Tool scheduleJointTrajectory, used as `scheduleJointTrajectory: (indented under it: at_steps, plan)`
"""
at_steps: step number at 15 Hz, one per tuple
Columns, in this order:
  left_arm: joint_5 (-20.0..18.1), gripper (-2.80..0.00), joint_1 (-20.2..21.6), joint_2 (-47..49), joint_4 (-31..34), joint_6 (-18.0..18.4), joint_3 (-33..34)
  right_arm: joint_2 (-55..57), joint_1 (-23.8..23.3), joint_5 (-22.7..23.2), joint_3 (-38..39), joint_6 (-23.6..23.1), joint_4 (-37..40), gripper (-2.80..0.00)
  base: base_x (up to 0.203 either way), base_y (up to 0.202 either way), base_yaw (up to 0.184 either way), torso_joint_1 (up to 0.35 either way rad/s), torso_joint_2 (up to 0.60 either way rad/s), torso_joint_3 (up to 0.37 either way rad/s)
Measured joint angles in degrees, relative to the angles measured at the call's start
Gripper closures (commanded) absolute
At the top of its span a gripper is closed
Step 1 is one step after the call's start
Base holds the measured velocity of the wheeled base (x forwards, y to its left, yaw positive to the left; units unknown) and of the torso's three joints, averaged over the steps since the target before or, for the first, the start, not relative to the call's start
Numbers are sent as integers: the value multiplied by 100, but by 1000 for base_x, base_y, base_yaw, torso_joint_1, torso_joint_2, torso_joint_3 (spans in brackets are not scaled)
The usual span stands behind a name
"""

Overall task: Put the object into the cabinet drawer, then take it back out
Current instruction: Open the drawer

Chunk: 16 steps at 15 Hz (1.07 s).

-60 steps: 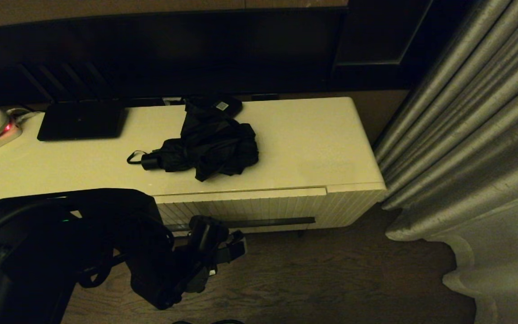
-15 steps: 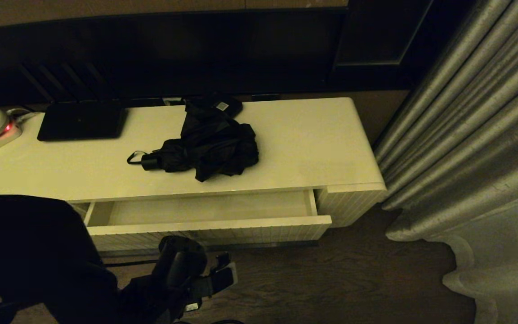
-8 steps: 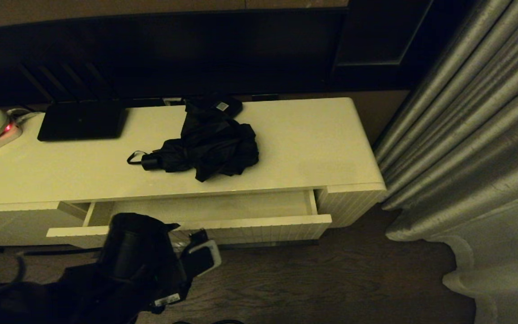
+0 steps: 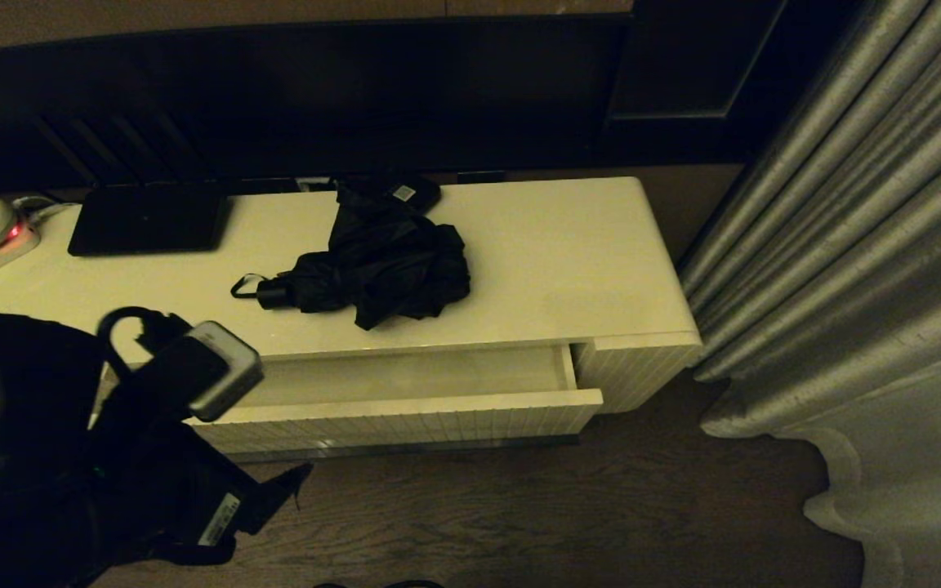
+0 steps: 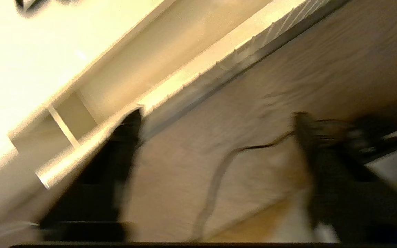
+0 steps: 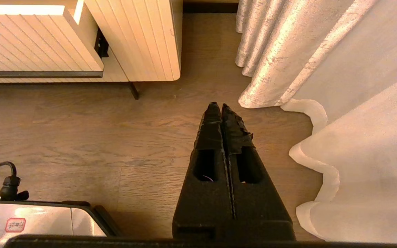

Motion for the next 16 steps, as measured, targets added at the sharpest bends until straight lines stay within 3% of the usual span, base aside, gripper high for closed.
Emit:
scheduleJointTrajectory:
  at_steps: [2,5,8,12,16]
  plan:
    - [25,0,4,-205,430,-676,-273,0,0,0,0,-1,0,0,0,0,0,0,0,0]
    - [30,0,4,-85,449,-1689,-518,0,0,0,0,-1,0,0,0,0,0,0,0,0]
    - [49,0,-50,364,436,-2296,-584,0,0,-2,0,0,0,0,0,0,0,0,0,0]
    - [135,0,-282,990,452,-3368,-773,0,0,0,0,-1,2,0,0,0,0,0,0,0]
    - [175,0,-328,1579,423,-3908,-931,0,0,-2,0,-1,0,0,0,0,0,0,0,0]
